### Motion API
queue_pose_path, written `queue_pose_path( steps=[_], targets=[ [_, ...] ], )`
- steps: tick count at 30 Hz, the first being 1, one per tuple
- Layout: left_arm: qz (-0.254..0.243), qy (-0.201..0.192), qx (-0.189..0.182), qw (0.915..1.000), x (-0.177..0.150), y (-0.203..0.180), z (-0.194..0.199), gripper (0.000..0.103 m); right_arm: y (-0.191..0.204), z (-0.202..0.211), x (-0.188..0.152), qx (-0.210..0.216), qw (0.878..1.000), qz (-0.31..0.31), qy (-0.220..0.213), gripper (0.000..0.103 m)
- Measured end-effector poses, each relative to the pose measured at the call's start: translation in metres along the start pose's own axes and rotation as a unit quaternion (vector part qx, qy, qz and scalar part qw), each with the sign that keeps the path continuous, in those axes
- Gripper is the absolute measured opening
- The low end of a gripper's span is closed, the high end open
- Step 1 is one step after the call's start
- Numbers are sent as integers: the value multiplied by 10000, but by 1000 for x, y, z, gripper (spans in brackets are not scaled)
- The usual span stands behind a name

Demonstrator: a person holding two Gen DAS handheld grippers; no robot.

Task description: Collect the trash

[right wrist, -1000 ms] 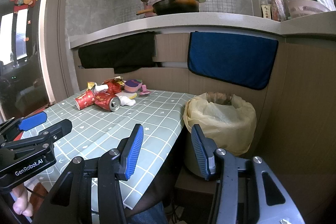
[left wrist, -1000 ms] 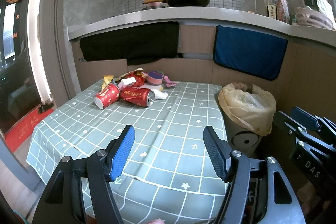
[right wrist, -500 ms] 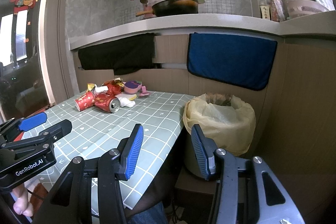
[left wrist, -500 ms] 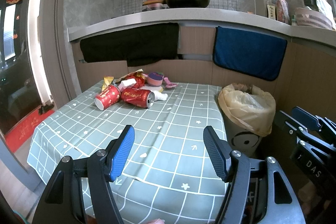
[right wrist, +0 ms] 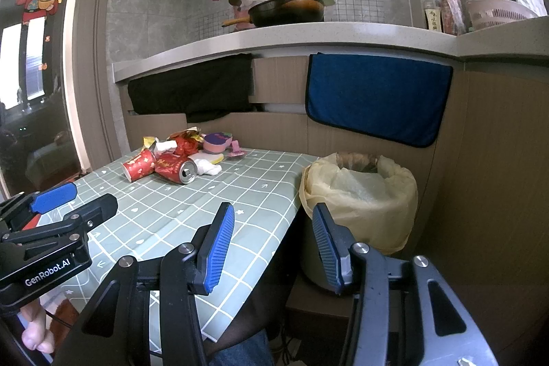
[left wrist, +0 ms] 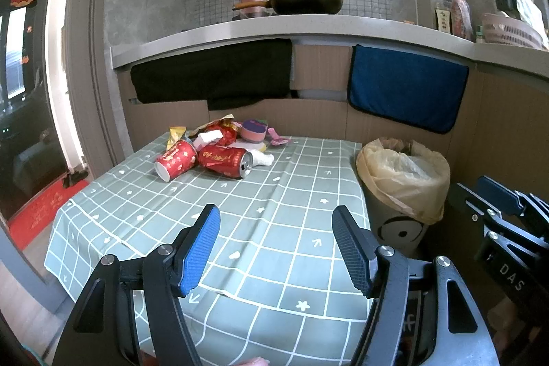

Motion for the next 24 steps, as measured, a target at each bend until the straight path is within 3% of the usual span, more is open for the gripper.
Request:
queue_pose_path(
  steps=[11, 14, 17, 24],
  targets=[
    [106, 50, -15, 9999, 10, 5, -4, 68, 1, -1, 1, -23, 10000, 14, 28, 45],
    [208, 51, -18, 9998, 13, 13, -8, 68, 4, -7, 0, 184, 9997, 87, 147, 46],
    [394, 83, 42, 9992, 18, 26, -23, 68, 7, -16, 1, 305, 9992, 149, 198, 46],
    [564, 342, -15, 9978, 29, 54, -74, 67, 2, -70, 18, -10, 9987, 250, 443, 46]
  ],
)
Point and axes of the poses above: each gripper's, at about its wrist camera, not at the fingertips, and z roughly against the way its jaws point, y to its left, x to its top, the point moved 2 cm from there along -z, roughly the way its jaws point, and after that the axes turned 1 degree about -y, right-handed, at the moved point
